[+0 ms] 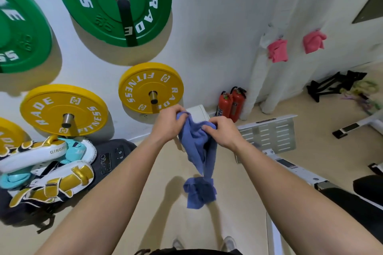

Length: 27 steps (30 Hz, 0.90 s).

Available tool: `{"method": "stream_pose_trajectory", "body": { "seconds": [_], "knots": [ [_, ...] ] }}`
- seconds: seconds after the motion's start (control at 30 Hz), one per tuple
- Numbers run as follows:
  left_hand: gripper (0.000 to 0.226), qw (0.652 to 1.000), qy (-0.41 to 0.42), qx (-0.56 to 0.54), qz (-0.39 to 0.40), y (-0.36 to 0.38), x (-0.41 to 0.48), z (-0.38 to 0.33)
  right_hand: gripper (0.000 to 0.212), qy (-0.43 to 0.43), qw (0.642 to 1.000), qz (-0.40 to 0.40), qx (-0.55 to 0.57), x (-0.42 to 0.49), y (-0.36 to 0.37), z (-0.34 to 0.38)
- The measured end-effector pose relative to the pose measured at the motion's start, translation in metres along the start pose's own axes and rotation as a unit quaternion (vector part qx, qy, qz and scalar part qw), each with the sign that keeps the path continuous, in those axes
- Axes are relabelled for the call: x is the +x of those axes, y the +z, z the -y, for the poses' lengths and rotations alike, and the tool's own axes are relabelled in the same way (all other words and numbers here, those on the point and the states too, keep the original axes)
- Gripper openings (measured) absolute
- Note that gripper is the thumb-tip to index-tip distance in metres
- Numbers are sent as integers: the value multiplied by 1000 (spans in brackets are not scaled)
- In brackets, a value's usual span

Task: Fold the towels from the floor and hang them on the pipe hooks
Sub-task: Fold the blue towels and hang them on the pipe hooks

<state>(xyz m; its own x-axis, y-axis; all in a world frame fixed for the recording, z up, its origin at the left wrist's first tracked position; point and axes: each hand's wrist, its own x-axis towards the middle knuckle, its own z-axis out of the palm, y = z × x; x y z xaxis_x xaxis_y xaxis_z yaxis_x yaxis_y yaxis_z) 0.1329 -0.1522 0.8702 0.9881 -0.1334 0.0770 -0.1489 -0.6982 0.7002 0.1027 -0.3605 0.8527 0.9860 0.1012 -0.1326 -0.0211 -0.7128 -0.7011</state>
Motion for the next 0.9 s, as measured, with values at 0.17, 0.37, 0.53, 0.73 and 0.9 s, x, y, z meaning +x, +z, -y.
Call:
{"method": "stream_pose_trajectory", "body": {
  "seconds": [0.17, 0.37, 0.53, 0.73, 0.9],
  "knots": [
    [12, 993, -11, 84, -81, -36, 19, 5, 32, -18, 999, 35, -30, -7, -8, -20],
    [16, 962, -103, 150, -204, -76, 32, 18, 22, 14, 997, 53, -57, -10, -16, -49],
    [11, 986, -67, 154, -13, -53, 15, 27, 33, -25, 998, 52, -18, -3, -23, -34],
    [35, 981, 30, -59, 185, 10, -14, -7, 40, -80, 994, 65, -22, 13, -21, 22],
    [8, 994, -1, -67, 88, 14, -9, -6, 38, -62, 996, 54, -40, 16, -28, 21]
  ]
}}
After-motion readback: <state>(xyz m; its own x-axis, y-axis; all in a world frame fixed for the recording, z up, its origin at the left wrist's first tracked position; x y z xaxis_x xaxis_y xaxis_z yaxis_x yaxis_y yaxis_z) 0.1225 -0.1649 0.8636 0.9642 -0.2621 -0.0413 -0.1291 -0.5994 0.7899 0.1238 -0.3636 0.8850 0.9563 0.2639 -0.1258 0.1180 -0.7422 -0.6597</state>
